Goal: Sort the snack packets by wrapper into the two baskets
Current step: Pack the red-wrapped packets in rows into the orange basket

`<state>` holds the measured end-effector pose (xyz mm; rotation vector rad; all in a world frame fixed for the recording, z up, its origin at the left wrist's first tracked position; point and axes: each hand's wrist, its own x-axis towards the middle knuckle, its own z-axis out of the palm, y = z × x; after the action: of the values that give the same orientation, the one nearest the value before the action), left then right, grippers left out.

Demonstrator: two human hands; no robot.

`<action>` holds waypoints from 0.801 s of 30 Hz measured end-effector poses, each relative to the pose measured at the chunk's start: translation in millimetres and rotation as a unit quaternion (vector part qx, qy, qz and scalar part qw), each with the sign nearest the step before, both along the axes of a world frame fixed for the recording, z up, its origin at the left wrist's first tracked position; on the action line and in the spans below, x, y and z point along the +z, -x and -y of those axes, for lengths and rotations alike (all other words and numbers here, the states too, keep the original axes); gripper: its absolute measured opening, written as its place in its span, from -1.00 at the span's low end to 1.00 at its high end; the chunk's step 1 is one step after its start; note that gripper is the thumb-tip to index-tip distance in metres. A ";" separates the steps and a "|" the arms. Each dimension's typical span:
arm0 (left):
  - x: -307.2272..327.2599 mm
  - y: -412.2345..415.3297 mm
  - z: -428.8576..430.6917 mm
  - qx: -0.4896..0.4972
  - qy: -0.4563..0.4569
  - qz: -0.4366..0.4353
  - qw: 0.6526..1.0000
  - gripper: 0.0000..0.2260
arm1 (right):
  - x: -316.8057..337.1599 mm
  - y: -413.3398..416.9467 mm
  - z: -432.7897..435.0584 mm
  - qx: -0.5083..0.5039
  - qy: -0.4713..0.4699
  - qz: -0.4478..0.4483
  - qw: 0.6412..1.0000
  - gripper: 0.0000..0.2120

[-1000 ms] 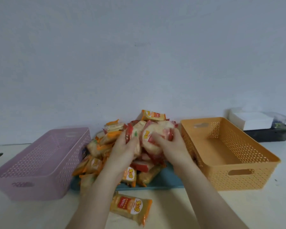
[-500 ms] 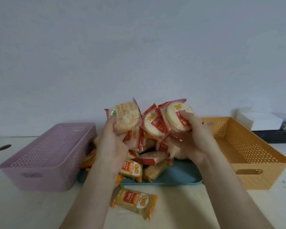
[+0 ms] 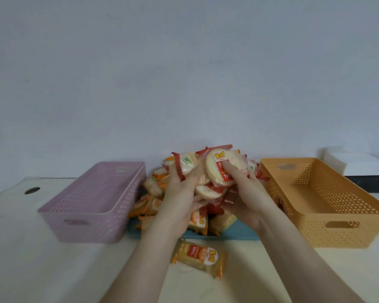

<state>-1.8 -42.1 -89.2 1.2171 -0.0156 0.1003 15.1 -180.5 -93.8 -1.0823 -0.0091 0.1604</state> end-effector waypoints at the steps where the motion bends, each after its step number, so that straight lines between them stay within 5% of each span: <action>1: 3.4 -1.4 2.0 0.010 -0.012 0.013 1.000 -0.54 | 6.0 1.9 0.2 -0.026 0.016 0.020 0.999 -0.41; 5: 36.3 -10.0 38.2 -0.016 -0.047 0.097 0.994 -0.74 | 44.9 17.8 41.5 -0.177 0.064 0.172 0.967 -0.45; 8: 54.8 -19.7 84.8 -0.066 -0.110 0.112 0.985 -0.78 | 58.2 30.2 86.7 -0.306 0.155 0.254 0.904 -0.39; 10: 56.8 -25.0 121.5 -0.064 -0.288 0.129 0.947 -0.72 | 56.6 36.6 120.0 -0.393 0.259 0.282 0.836 -0.37; 11: 53.2 -29.2 133.1 -0.064 -0.418 0.128 0.897 -0.61 | 52.6 36.5 131.6 -0.415 0.312 0.275 0.809 -0.36; 13: 42.0 -34.7 138.7 -0.029 -0.586 0.111 0.802 -0.49 | 37.7 30.3 146.3 -0.389 0.430 0.221 0.784 -0.33; 16: 25.5 -39.0 109.1 0.037 -0.634 0.121 0.763 -0.62 | 9.5 17.4 149.7 -0.283 0.608 0.145 0.728 -0.26; 19: 15.6 -44.7 63.9 0.093 -0.649 0.123 0.745 -0.73 | 4.6 15.1 127.8 -0.295 0.631 0.201 0.689 -0.47; 22: -0.1 -45.3 41.8 0.040 -0.696 0.123 0.706 -0.79 | 5.6 13.3 80.3 -0.214 0.629 0.252 0.704 -0.60; 24: -13.1 -38.9 43.6 -0.021 -0.746 0.125 0.654 -0.84 | -7.6 0.7 51.0 -0.132 0.654 0.232 0.708 -0.51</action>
<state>37.1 -85.8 -102.3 2.8775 -0.4531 0.2323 14.4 -231.5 -101.4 -2.5265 -0.2223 -0.4712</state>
